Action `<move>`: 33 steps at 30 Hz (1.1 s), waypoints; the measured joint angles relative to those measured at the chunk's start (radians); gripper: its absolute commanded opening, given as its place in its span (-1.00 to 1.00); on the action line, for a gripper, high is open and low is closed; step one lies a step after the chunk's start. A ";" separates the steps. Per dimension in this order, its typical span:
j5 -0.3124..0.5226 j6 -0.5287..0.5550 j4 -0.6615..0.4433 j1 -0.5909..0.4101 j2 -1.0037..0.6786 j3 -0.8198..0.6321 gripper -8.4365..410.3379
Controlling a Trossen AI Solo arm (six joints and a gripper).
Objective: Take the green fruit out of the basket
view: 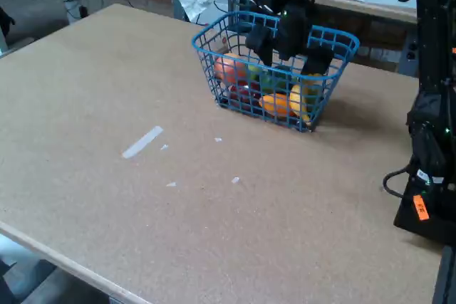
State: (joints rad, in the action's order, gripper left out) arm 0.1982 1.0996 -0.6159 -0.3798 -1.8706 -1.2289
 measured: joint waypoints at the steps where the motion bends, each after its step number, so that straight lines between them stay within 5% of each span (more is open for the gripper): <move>1: 0.001 0.003 0.012 0.000 0.002 0.010 0.77; 22: 0.016 0.012 0.142 0.000 0.006 0.093 0.75; 33: 0.034 -0.001 0.159 0.000 0.006 0.101 0.17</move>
State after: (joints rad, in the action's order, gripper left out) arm 0.2325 1.0988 -0.4568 -0.3801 -1.8648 -1.1278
